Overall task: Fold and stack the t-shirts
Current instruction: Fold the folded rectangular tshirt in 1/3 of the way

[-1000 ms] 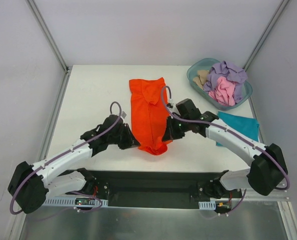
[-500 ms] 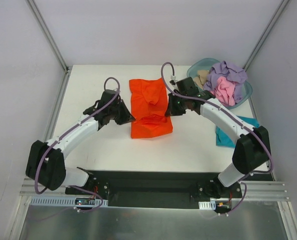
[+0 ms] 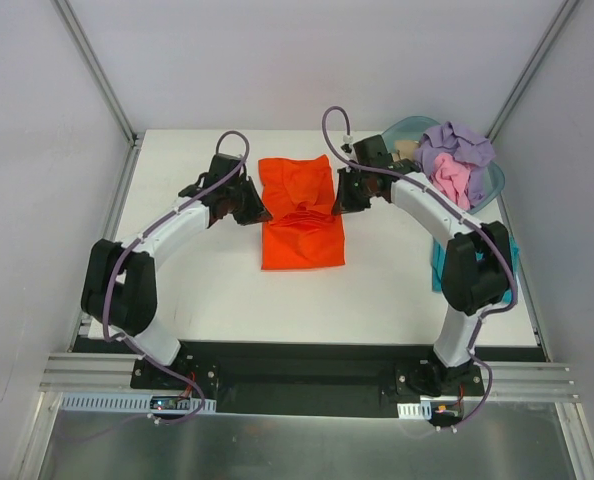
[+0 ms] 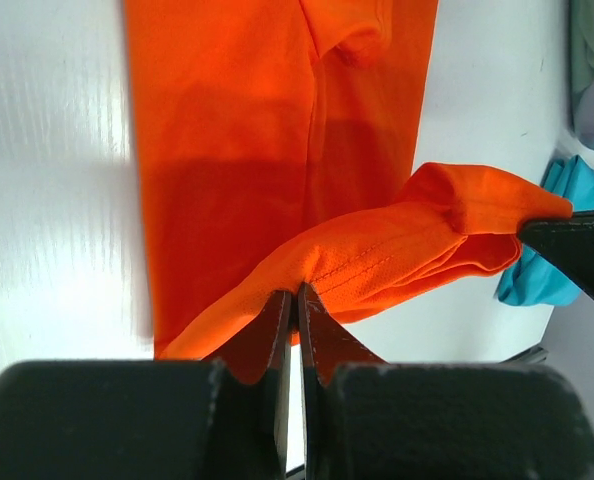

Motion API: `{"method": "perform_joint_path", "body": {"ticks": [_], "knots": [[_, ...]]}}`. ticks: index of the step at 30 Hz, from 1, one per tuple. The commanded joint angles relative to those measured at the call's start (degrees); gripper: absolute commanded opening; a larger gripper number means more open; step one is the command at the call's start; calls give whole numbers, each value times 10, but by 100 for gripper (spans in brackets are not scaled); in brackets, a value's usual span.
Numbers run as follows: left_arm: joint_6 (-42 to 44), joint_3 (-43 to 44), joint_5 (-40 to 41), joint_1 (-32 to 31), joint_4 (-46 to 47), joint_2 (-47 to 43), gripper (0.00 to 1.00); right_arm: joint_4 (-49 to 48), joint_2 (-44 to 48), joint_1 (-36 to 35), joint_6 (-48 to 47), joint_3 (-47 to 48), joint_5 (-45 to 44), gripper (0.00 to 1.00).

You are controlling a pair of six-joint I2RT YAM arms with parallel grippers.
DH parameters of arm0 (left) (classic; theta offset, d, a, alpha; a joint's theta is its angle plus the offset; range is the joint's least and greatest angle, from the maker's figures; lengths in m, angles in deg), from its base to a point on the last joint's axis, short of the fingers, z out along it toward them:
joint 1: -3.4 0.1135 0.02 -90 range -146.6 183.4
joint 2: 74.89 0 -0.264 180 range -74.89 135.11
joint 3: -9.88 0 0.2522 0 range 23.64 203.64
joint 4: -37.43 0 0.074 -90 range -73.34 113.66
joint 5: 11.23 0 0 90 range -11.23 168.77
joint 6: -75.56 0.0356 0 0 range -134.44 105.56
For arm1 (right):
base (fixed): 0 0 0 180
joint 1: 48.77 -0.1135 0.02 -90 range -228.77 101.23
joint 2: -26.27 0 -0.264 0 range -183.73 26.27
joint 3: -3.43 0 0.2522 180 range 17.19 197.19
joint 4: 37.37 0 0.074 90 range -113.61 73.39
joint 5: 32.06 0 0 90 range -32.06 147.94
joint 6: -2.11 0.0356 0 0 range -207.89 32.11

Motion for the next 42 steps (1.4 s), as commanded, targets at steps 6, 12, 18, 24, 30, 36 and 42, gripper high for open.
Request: {"method": "perform_joint_path", "body": {"ticks": [6,12,18,24,30,36,42], "knots": [[29,68,-24,31,-1,78,0,-34,-79,21,-20,70,48,1],[39,88,-42,44,-5,116,0,-40,-118,30,-18,93,56,3],[43,101,-45,51,-11,150,0,-44,-152,38,-12,107,65,4],[44,124,-64,61,-21,173,19,-32,-175,45,-3,132,78,32],[47,109,-72,62,-22,121,99,0,-146,45,-13,118,72,100],[35,31,-54,61,-22,23,99,-3,-59,33,-25,47,71,97],[20,-106,-23,61,-22,-106,99,-21,-6,-16,-36,-29,60,97]]}}
